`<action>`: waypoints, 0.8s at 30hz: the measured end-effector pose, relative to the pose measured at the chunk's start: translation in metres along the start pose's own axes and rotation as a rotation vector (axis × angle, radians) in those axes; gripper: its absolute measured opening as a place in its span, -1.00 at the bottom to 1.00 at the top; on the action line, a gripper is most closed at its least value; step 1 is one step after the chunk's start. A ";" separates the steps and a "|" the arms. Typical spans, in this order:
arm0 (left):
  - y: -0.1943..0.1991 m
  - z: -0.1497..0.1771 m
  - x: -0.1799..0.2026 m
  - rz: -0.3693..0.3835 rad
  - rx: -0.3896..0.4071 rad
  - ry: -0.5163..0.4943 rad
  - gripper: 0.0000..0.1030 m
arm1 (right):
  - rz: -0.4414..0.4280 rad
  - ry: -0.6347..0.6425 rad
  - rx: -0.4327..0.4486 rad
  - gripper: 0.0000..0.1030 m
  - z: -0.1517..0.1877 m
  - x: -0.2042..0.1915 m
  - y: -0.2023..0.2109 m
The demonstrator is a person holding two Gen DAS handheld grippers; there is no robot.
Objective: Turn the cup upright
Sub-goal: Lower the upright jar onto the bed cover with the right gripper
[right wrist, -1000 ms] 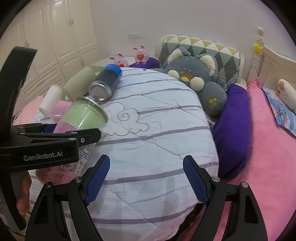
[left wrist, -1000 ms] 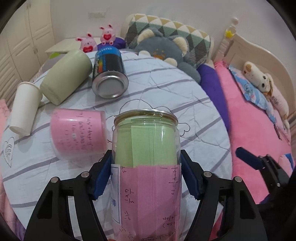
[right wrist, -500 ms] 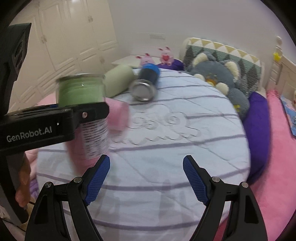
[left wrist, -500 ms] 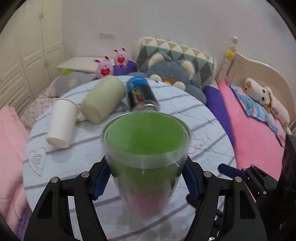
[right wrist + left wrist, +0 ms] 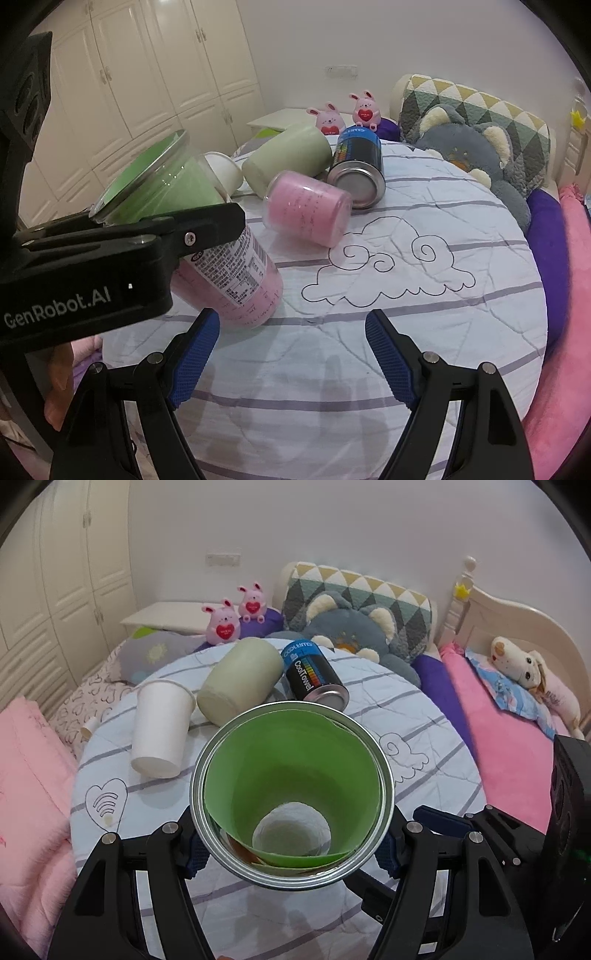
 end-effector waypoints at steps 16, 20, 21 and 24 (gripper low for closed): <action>0.008 0.012 -0.020 -0.068 -0.004 -0.047 0.74 | 0.026 0.019 -0.016 0.61 0.002 -0.020 -0.002; 0.020 0.008 -0.021 -0.036 0.028 -0.020 0.90 | 0.043 0.032 -0.015 0.61 0.001 -0.022 0.003; 0.020 0.007 -0.021 -0.032 0.028 -0.014 0.96 | 0.046 0.033 -0.014 0.61 0.000 -0.021 0.005; 0.027 0.009 -0.021 -0.023 0.035 -0.010 0.98 | 0.055 0.039 -0.012 0.61 -0.003 -0.021 0.013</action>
Point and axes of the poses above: each gripper's, at about its wrist camera, not at the fingertips, and y roughly against the way its jaws point, x to its right, z to its underside, the point moved 10 cm from there along -y, roughly the way its jaws point, and after that the axes turned 10 degrees about z, right-handed, at the moved point
